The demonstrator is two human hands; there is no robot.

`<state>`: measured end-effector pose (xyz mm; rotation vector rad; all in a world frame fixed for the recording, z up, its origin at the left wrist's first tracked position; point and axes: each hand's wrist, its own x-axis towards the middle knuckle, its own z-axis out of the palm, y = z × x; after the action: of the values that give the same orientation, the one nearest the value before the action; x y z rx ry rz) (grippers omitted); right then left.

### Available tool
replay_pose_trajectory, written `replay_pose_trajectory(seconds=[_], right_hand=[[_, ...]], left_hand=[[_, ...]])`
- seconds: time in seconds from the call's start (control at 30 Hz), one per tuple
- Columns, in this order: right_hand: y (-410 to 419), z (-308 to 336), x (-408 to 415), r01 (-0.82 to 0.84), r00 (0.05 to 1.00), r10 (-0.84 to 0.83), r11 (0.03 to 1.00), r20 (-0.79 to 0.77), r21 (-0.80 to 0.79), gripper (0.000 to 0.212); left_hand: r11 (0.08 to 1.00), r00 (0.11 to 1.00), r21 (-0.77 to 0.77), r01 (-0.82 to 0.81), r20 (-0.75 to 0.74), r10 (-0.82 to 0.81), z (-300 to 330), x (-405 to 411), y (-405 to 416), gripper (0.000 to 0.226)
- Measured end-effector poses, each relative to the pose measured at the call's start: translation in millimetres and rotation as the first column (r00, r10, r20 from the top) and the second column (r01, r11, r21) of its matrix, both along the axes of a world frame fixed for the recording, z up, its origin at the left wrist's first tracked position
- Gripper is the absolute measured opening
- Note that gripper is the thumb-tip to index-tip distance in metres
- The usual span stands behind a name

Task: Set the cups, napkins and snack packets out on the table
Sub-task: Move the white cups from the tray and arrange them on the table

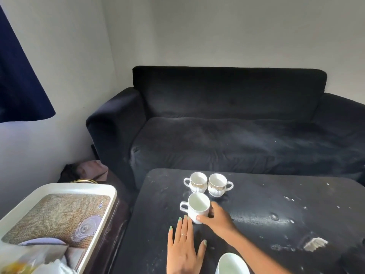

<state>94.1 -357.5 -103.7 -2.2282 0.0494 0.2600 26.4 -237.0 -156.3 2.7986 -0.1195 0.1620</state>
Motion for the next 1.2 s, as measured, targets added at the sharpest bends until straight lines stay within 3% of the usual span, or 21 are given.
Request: replay_pose_trajectory(seconds=[0.2,0.3,0.77,1.0,1.2], right_hand=[[1.2,-11.5,17.2,0.036,0.999,-0.037,0.994,0.011,0.101,0.044],[2.3,-13.7,21.3,0.032,0.999,-0.034,0.991,0.012,0.128,0.048],[-16.6,-17.3,10.6,0.058,0.997,-0.041,0.961,-0.069,0.269,0.059],[-75.7,-11.5,-34.2,0.194,0.977,-0.155,0.929,-0.147,0.315,0.034],[-100.4,-11.6,-91.9,0.286,0.958,-0.256,0.900,-0.133,0.330,0.029]], left_hand=[[0.993,0.996,0.079,-0.083,-0.022,0.085,0.7,14.3,2.1,0.076],[0.996,0.992,0.062,-0.071,-0.096,0.076,-3.9,25.5,3.4,0.077],[0.998,0.994,-0.002,-0.061,-0.089,0.060,-7.5,25.3,4.5,0.075],[0.997,0.994,-0.069,-0.036,-0.103,0.028,-8.5,-10.5,10.3,0.072],[1.000,0.986,0.000,-0.018,-0.165,0.018,-5.9,-54.6,5.9,0.073]])
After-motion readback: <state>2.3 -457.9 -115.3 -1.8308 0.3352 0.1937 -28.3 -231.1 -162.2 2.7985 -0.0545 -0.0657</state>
